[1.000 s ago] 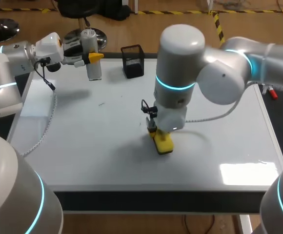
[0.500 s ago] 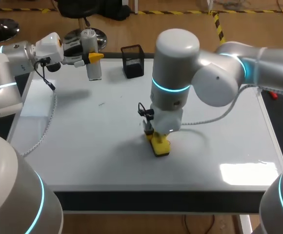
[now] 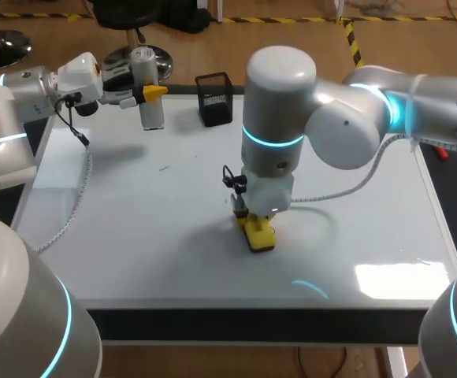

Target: Pick up the inspection probe, press it on each red-marked spot on the whiteboard one by one, put down the probe, pick up the eraser, and wipe off all the red marks.

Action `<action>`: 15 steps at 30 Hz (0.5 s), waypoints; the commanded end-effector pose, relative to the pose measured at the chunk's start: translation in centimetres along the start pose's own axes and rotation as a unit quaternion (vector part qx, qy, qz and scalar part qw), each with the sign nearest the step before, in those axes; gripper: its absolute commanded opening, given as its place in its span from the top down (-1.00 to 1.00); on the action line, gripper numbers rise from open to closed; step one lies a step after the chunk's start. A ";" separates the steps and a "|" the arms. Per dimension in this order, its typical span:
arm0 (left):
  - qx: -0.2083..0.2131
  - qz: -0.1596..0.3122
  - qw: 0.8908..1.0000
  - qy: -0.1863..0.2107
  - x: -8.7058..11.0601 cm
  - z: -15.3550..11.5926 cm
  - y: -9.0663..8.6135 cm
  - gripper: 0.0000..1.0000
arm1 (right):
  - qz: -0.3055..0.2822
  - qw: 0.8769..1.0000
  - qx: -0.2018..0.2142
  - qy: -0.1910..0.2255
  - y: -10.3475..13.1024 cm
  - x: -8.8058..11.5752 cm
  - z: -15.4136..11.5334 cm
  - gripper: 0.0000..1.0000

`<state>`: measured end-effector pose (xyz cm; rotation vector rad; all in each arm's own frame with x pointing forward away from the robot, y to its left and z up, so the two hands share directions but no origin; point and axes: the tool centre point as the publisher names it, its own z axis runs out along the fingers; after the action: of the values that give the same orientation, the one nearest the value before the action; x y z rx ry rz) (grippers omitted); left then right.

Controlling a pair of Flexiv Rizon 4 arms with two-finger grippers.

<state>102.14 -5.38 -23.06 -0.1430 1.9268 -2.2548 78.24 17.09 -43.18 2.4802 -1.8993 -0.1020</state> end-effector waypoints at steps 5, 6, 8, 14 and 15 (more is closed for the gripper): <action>0.002 0.001 1.000 0.001 -0.1 0.0 0.0 1.00 | 0.012 1.000 0.007 0.001 0.5 1.9 1.1 1.00; 0.002 0.001 1.000 0.001 -0.1 0.0 0.0 1.00 | 0.016 1.000 0.008 0.002 0.6 2.2 1.1 1.00; 0.002 0.001 1.000 0.001 -0.1 0.0 0.0 1.00 | 0.022 1.000 0.005 0.004 0.8 2.7 1.3 1.00; 0.002 0.001 1.000 0.001 -0.1 0.0 0.0 1.00 | 0.033 0.999 -0.002 0.004 1.4 3.8 1.7 1.00; 0.002 0.001 1.000 0.001 -0.1 0.0 0.0 1.00 | 0.034 0.999 -0.002 0.004 1.4 3.9 1.8 1.00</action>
<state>102.14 -5.38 -23.06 -0.1430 1.9268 -2.2548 78.01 14.21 -43.42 2.3972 -1.9734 -0.0897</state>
